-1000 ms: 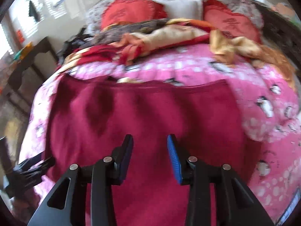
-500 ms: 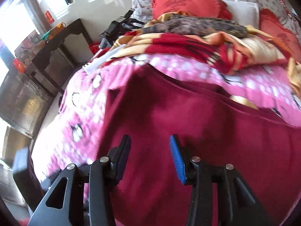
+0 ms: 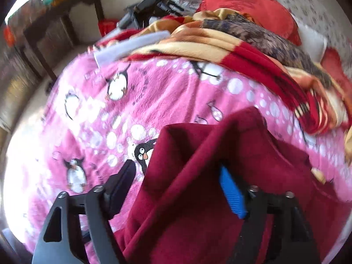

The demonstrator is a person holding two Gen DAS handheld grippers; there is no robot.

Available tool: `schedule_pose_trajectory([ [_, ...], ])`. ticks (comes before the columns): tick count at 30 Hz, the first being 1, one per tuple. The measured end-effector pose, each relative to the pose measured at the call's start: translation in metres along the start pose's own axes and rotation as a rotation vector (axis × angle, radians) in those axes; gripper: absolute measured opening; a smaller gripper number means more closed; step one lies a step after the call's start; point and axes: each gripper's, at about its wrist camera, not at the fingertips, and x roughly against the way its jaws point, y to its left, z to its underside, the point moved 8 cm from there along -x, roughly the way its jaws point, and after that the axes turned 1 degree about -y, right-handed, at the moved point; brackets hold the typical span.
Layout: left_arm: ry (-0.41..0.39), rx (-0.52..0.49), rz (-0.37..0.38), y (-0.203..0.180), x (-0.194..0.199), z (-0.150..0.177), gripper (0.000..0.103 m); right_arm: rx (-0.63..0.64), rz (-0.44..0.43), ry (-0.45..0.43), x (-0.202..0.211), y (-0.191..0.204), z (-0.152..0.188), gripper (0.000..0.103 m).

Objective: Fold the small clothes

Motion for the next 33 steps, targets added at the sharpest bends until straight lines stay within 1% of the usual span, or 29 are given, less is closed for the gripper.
schedule_pose_trajectory([
  [2,-0.003,-0.003,0.003,0.001,0.001,-0.003,0.090,0.015,0.033,-0.012,-0.001,0.001,-0.001,0.054],
  [3,-0.004,-0.003,0.003,0.001,-0.001,-0.006,0.090,0.015,0.048,-0.023,0.000,-0.002,-0.001,0.043],
  [4,-0.008,-0.004,0.002,0.000,-0.002,-0.008,0.090,0.010,0.074,-0.038,0.004,-0.008,-0.001,0.024],
  [5,-0.012,-0.006,0.000,0.000,-0.002,-0.010,0.090,-0.007,0.045,-0.045,0.008,-0.013,-0.001,0.019],
  [7,-0.016,-0.014,0.002,-0.004,-0.006,-0.015,0.090,-0.046,-0.041,-0.060,0.018,-0.023,0.001,0.000],
  [10,-0.016,-0.027,0.015,-0.011,-0.011,-0.021,0.090,-0.109,-0.179,-0.107,0.043,-0.043,0.005,0.000],
  [11,-0.009,-0.025,0.026,-0.014,-0.012,-0.022,0.090,-0.113,-0.188,-0.117,0.049,-0.047,0.007,0.000],
  [12,-0.004,-0.023,0.044,-0.019,-0.012,-0.023,0.085,-0.115,-0.201,-0.132,0.057,-0.054,0.011,0.000],
  [13,-0.004,-0.023,0.064,-0.023,-0.010,-0.025,0.070,-0.118,-0.209,-0.141,0.062,-0.057,0.013,0.000],
  [15,0.008,-0.038,0.107,-0.036,-0.007,-0.026,0.048,-0.121,-0.218,-0.156,0.072,-0.065,0.022,0.000],
  [17,-0.007,-0.069,0.100,-0.045,-0.003,-0.027,0.038,-0.132,-0.230,-0.157,0.073,-0.072,0.024,0.000],
  [19,-0.026,-0.122,0.085,-0.055,0.002,-0.026,0.027,-0.173,-0.256,-0.159,0.075,-0.078,0.030,0.000],
  [21,-0.044,-0.166,0.076,-0.068,0.008,-0.024,0.024,-0.239,-0.290,-0.141,0.073,-0.088,0.032,0.000],
  [23,-0.051,-0.201,0.077,-0.080,0.012,-0.019,0.024,-0.276,-0.313,-0.123,0.072,-0.089,0.030,0.006],
  [24,-0.052,-0.211,0.077,-0.084,0.013,-0.017,0.023,-0.279,-0.323,-0.126,0.073,-0.089,0.029,0.013],
  [25,-0.053,-0.219,0.076,-0.087,0.013,-0.017,0.023,-0.271,-0.326,-0.133,0.075,-0.086,0.027,0.023],
  [26,-0.053,-0.225,0.075,-0.090,0.012,-0.018,0.023,-0.256,-0.315,-0.136,0.075,-0.083,0.026,0.030],
  [27,-0.052,-0.226,0.073,-0.091,0.011,-0.017,0.023,-0.235,-0.296,-0.131,0.073,-0.079,0.025,0.041],
  [28,-0.050,-0.228,0.069,-0.092,0.010,-0.018,0.023,-0.207,-0.269,-0.122,0.069,-0.073,0.023,0.041],
  [29,-0.049,-0.227,0.059,-0.091,0.009,-0.018,0.023,-0.181,-0.244,-0.111,0.063,-0.069,0.023,0.041],
  [30,-0.047,-0.224,0.047,-0.089,0.009,-0.018,0.024,-0.145,-0.207,-0.091,0.056,-0.065,0.024,0.031],
  [31,-0.045,-0.217,0.029,-0.086,0.008,-0.018,0.027,-0.124,-0.178,-0.082,0.051,-0.063,0.025,0.001],
  [32,-0.043,-0.208,0.019,-0.082,0.009,-0.018,0.031,-0.124,-0.167,-0.088,0.050,-0.064,0.027,0.000],
  [33,-0.039,-0.201,0.010,-0.078,0.010,-0.016,0.040,-0.140,-0.177,-0.109,0.054,-0.066,0.028,0.000],
])
